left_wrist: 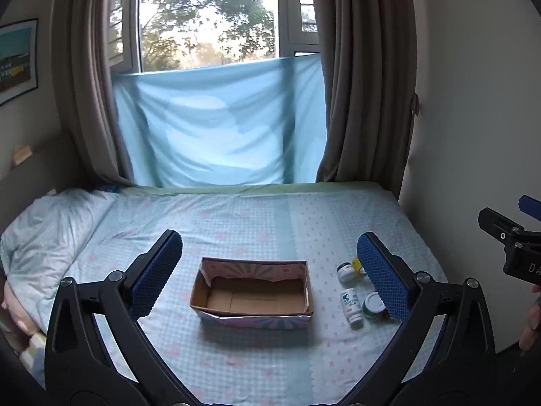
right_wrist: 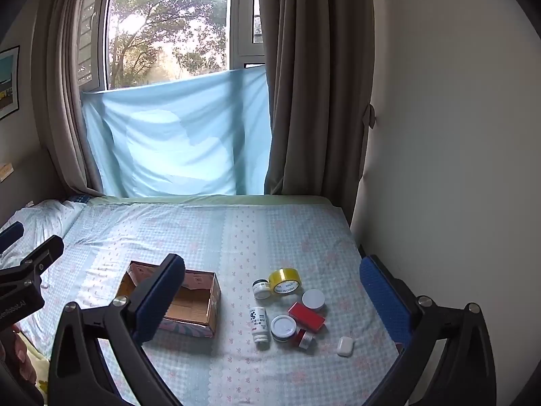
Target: Organize rigid objects
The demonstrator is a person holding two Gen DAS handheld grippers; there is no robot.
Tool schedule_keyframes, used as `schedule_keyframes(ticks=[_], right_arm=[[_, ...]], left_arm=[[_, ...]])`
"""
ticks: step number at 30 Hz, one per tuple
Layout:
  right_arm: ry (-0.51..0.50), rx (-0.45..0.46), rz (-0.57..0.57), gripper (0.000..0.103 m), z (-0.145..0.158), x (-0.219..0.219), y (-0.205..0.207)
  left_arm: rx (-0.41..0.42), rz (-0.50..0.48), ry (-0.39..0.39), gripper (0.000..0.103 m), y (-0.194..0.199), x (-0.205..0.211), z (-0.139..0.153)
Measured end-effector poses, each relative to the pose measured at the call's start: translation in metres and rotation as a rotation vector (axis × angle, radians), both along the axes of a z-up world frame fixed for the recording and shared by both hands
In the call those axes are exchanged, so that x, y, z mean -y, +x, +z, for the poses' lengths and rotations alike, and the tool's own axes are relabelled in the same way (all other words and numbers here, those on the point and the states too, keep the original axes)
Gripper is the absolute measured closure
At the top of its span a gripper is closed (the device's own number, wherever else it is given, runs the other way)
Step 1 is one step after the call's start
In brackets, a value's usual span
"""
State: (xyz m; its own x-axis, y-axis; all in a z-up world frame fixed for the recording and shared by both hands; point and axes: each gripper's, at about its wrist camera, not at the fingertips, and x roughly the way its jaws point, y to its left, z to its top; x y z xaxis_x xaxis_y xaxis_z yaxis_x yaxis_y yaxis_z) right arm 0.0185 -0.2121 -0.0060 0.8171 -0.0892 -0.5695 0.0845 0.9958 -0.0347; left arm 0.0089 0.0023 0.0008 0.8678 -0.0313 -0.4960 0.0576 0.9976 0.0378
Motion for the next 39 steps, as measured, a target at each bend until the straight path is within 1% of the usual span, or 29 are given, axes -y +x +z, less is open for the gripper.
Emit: schedule_keyframes(ticks=[9, 39], right_arm=[[0.002, 0.008, 0.004, 0.000, 0.000, -0.003, 0.003], [-0.012, 0.013, 0.001, 0.000, 0.002, -0.005, 0.008]], left_arm=[[0.003, 0.007, -0.019, 0.000, 0.005, -0.007, 0.000], [0.014, 0.007, -0.030, 0.000, 0.009, -0.010, 0.001]])
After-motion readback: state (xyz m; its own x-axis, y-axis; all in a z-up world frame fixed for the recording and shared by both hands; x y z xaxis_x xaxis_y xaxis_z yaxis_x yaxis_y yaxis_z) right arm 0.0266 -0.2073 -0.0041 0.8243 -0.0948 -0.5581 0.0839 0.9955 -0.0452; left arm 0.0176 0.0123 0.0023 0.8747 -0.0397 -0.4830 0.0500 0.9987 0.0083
